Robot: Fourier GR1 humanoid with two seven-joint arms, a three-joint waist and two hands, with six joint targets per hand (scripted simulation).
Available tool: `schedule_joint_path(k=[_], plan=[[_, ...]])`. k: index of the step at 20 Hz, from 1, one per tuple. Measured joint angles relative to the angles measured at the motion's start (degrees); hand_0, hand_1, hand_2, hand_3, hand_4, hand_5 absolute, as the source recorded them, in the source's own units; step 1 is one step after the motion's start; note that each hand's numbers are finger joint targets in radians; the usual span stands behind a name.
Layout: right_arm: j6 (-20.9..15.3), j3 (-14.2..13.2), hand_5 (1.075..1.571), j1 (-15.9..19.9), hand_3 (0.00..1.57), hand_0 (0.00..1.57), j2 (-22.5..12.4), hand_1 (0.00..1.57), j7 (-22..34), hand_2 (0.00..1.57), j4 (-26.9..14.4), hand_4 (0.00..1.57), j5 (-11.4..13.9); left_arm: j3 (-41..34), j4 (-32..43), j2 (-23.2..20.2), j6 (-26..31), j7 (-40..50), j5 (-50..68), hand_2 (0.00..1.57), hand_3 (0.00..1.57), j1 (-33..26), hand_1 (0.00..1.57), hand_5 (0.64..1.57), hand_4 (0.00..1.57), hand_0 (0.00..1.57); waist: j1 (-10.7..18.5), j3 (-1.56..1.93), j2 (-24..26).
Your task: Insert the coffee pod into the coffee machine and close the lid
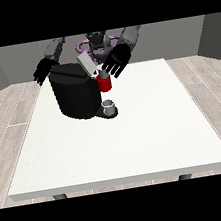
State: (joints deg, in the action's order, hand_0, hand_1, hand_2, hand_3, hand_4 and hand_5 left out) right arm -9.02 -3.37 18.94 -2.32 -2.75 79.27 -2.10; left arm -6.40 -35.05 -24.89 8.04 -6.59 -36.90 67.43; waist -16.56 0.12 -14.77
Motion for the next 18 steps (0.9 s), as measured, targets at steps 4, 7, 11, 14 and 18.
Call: schedule_joint_path(k=[4, 7, 11, 14, 18], plan=[[0.4, -1.1, 1.571, -0.3, 0.0, 0.0, -0.6, 0.0, -2.1, 0.0, -1.5, 0.36, -0.4, 0.0, -0.6, 0.3, 0.5, -0.2, 0.0, 1.19, 1.06, -0.1, 1.16, 1.571, 0.46, 1.16, 0.6, 0.01, -0.6], [0.5, -1.1, 1.571, -0.8, 0.0, 0.0, -0.8, 0.0, -1.5, 0.0, -1.7, 0.38, -0.3, 0.3, -0.3, 0.5, 0.9, -0.2, -0.4, 1.17, 1.0, -0.6, 1.13, 1.571, 0.46, 1.13, 0.7, -0.01, 0.0], [0.5, -0.9, 1.571, -0.7, 0.0, 0.0, -0.8, 0.0, -1.4, 0.0, -1.0, 0.44, -0.4, 0.4, -0.2, -0.2, 0.6, -0.9, -1.2, 1.11, 0.94, -0.6, 1.06, 1.571, 0.39, 1.06, 0.5, -0.01, -0.2], [-0.3, -0.8, 1.571, -0.9, 0.0, 0.0, -0.3, 0.0, -1.5, 0.0, -1.4, 0.43, -0.1, 1.0, -0.4, 0.7, 0.5, -1.1, -1.6, 1.12, 0.96, -1.4, 1.06, 1.571, 0.37, 1.06, 1.2, -0.03, 0.3], [-0.3, -0.6, 1.571, -0.5, 0.0, 0.0, 0.0, 0.0, -1.6, 0.0, -1.0, 0.42, -0.2, 1.0, -0.3, 0.4, -0.6, -1.5, -2.5, 1.12, 0.93, -1.4, 1.07, 1.571, 0.37, 1.07, 0.8, -0.07, -0.2]])
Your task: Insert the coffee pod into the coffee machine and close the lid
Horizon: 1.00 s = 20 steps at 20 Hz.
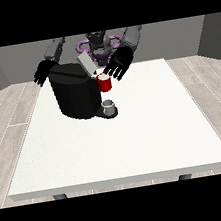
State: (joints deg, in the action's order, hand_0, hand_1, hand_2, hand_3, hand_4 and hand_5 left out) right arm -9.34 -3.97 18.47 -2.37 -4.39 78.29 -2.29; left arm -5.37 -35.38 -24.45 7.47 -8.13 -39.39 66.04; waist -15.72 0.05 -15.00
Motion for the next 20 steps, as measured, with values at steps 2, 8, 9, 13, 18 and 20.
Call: schedule_joint_path(k=[2, 8, 9, 13, 18, 20], plan=[[0.2, 0.5, 1.571, -0.2, 0.0, 0.0, -0.1, 0.0, 0.4, 0.0, 0.9, 0.47, 0.2, -0.4, 0.4, -0.8, -0.2, -0.9, 0.0, 1.02, 0.86, -0.1, 0.91, 1.571, 0.36, 0.91, -0.5, 0.0, -0.4], [-1.0, 1.2, 1.571, 0.3, 0.0, 0.0, 0.8, 0.0, 0.3, 0.0, 0.9, 0.44, 1.0, 1.4, 1.0, -2.3, 2.1, -2.4, -2.3, 0.0, 0.0, 0.6, 0.0, 1.571, 0.0, 0.0, -0.5, -0.04, -1.3], [-0.7, 1.1, 1.571, 0.1, 0.0, 0.0, 0.7, 0.0, 0.2, 0.0, 0.6, 0.37, 0.8, 1.6, 1.1, -2.3, 2.5, -2.2, -2.6, 0.0, 0.0, 0.7, 0.0, 1.571, 0.0, 0.0, -0.6, -0.04, -1.2], [-0.1, -0.1, 1.571, -0.1, 0.0, 0.0, -0.3, 0.0, -0.4, 0.0, -0.8, 0.34, 0.2, 2.5, 0.8, -1.3, 3.2, -1.8, -3.5, 0.0, 0.0, 0.3, 0.0, 1.571, 0.0, 0.0, 0.0, -0.04, 0.0], [0.2, -0.7, 1.571, -0.9, 0.0, 0.0, -0.5, 0.0, -0.4, 0.0, -2.0, 0.42, -0.4, 2.5, 0.5, -0.5, 4.5, -0.5, -3.7, 0.0, 0.0, 0.4, 0.0, 1.571, 0.0, 0.0, 0.7, -0.03, 2.1], [-0.3, -0.4, 1.571, -1.8, 0.0, 0.0, -0.2, 0.0, -0.3, 0.0, -2.0, 0.41, 0.1, 2.6, 0.3, -0.2, 4.8, -0.6, -3.8, 0.0, 0.0, -0.4, 0.0, 1.571, 0.0, 0.0, 1.3, -0.04, 3.4]])
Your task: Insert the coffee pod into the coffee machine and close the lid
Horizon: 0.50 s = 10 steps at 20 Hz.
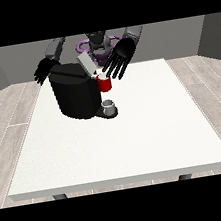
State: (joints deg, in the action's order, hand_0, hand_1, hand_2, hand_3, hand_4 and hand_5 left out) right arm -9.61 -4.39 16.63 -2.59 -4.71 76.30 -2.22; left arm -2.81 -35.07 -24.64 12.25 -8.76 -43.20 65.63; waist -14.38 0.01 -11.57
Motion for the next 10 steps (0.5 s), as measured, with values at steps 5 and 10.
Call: schedule_joint_path(k=[5, 10], plan=[[0.1, -1.7, 1.571, -1.2, 0.0, 0.0, -0.3, 0.0, -2.7, 0.0, -2.7, 0.38, -0.8, 0.4, -2.0, 1.2, 0.2, -0.7, -0.1, 0.0, 0.0, -1.8, 0.0, 1.571, 0.0, 0.0, 2.6, 0.02, 1.8], [0.4, -2.5, 1.571, -2.7, 0.0, 0.0, -0.6, 0.0, -2.0, 0.0, -3.1, 0.43, -1.7, -2.3, -2.7, 3.9, 0.5, -0.1, 3.1, 0.0, 0.0, -4.7, 0.0, 1.571, 0.0, 0.0, 4.5, 0.0, 5.6]])
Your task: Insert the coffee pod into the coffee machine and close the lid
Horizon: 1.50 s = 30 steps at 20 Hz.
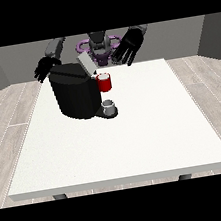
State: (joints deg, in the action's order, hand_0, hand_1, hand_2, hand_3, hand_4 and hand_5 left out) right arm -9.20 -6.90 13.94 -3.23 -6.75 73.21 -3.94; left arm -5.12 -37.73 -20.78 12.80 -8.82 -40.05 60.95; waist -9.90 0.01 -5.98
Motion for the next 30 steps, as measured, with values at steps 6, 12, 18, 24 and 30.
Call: schedule_joint_path(k=[6, 12, 18, 24, 30], plan=[[0.1, 0.1, 1.571, -5.2, 0.0, 0.0, 0.8, 0.0, -0.8, 0.0, 0.5, 0.49, -0.3, -8.7, -0.1, 5.5, -0.9, -2.1, 10.6, 0.0, 0.0, -6.6, 0.0, 1.571, 0.0, 0.0, 3.3, -0.06, 6.6], [2.3, 0.5, 1.571, -9.2, 0.0, 0.0, -2.1, 0.0, 0.6, 0.0, 2.6, 0.35, 0.2, -12.8, -0.6, 10.4, 0.5, -5.0, 17.5, 0.0, 0.0, -15.7, 0.0, 1.571, 0.19, 0.0, 7.0, -0.05, 14.4], [5.4, 2.5, 1.571, -7.9, 0.0, 0.0, -3.9, 0.0, 5.1, 0.0, 7.4, 0.0, -0.3, -15.6, -1.3, 13.3, 1.4, -5.1, 22.3, 0.0, 0.0, -22.3, 0.0, 1.571, 0.0, 0.0, 9.3, -0.04, 19.3], [7.5, 2.9, 1.571, -3.6, 0.0, 0.0, -6.0, 0.0, 8.5, 0.0, 9.9, 0.0, -0.7, -15.4, -4.2, 16.3, 3.0, -4.9, 25.5, 0.0, 0.0, -26.8, 0.0, 1.571, 0.06, 0.0, 13.2, -0.03, 19.8], [9.2, 4.3, 1.571, -1.2, 0.0, 0.0, -7.0, 0.0, 9.5, 0.0, 9.9, 0.24, 0.5, -14.7, -9.3, 18.7, 4.7, -3.8, 29.0, 0.0, 0.0, -31.1, 0.0, 1.571, 0.0, 0.0, 16.6, -0.01, 19.1]])
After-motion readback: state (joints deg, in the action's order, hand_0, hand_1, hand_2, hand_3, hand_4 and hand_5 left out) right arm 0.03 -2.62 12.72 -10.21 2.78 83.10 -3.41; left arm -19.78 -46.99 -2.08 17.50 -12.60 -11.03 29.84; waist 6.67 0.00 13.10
